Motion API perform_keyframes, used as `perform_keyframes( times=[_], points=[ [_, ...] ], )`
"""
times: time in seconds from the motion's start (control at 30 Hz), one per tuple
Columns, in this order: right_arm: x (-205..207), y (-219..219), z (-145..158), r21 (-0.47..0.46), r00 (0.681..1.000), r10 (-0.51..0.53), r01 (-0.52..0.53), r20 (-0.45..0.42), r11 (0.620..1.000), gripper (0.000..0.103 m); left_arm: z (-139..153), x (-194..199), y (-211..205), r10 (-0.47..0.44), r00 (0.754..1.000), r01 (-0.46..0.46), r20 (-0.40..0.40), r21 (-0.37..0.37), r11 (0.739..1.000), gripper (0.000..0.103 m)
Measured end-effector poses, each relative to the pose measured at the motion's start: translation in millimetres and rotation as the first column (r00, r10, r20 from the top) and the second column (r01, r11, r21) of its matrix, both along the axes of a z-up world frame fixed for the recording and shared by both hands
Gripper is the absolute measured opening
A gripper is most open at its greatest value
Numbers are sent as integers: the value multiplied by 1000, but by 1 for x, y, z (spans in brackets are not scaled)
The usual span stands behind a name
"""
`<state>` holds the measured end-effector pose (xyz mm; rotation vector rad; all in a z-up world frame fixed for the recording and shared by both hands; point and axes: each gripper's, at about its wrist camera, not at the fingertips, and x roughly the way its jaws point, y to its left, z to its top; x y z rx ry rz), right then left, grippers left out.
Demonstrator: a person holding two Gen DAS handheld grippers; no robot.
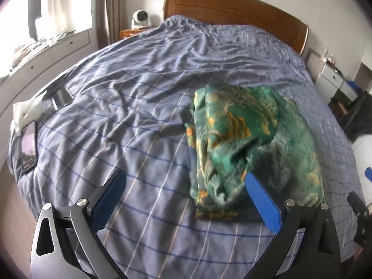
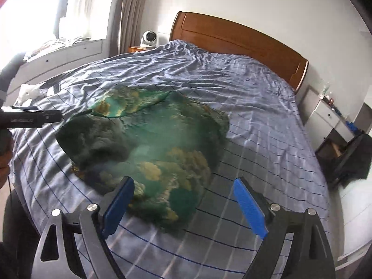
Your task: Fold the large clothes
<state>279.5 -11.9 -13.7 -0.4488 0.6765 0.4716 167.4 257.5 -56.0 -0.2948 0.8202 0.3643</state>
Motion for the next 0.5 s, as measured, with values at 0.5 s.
perform_keyframes(
  times=[0.5],
  points=[
    [-4, -49, -4, 33, 999, -47, 47, -5, 998, 89, 10, -33, -14, -36, 995, 39, 94, -36, 999, 102]
  ],
)
